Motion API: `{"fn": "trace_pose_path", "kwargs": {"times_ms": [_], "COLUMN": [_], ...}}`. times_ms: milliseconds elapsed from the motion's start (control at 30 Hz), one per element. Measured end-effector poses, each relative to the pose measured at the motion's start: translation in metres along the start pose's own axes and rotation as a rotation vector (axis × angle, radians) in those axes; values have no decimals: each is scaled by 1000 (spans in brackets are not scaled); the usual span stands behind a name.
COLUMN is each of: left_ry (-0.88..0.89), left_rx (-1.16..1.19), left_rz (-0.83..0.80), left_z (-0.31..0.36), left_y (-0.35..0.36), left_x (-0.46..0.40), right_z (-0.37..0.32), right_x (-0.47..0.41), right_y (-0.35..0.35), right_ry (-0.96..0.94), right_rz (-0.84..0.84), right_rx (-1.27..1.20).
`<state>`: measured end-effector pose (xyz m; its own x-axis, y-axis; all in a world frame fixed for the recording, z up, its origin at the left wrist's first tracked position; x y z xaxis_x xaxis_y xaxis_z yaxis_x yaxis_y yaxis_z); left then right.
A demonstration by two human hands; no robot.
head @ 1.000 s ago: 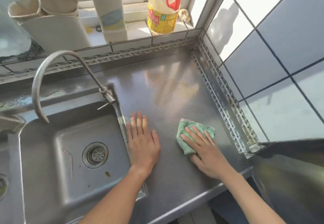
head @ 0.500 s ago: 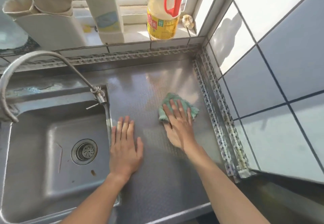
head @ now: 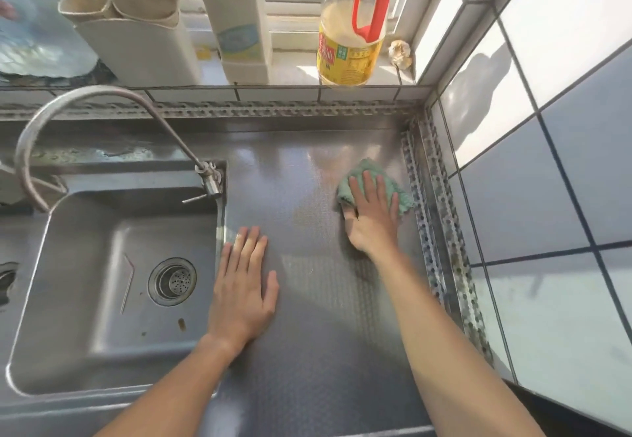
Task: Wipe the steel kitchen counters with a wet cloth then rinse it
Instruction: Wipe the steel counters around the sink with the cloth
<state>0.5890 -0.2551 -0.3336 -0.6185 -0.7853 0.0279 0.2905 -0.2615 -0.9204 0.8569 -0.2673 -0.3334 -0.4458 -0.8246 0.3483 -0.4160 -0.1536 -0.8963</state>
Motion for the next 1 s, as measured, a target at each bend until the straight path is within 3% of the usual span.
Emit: {"fn": "trace_pose_path", "kwargs": {"times_ms": [167, 333, 400, 500, 633, 833, 1000], "left_ry": [4, -1, -5, -6, -5, -3, -13], "left_rx": [-1, 16, 22, 28, 23, 22, 24], "left_rz": [-1, -5, -9, -13, -10, -6, -6], "left_z": [1, 1, 2, 0, -2, -2, -2], "left_y": [-2, -3, -2, 0, 1, 1, 0], "left_x": [0, 0, -1, 0, 0, -1, 0], "right_z": [-81, -59, -34, -6, -30, -120, -74], "right_x": [23, 90, 79, 27, -42, -6, 61], "right_y": [31, 49, 36, 10, -5, 34, 46], "right_ry": [-290, -480, -460, -285, -130, -428, -546], "right_rz": [-49, -147, -131, -83, -54, -95, -126], "right_rx": [47, 44, 80, 45, 26, 90, 97]}}
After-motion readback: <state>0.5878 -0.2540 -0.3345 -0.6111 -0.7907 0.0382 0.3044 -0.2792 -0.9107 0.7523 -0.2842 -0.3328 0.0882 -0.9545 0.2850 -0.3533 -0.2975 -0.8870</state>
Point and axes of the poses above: each hand's wrist, its own x-axis away from the middle knuckle, its own y-axis out of the palm, z = x × y, the point moved 10 cm from there along -x, towards the middle knuckle, and after that the axes turned 6 degrees about -z, right-handed, at the moved point
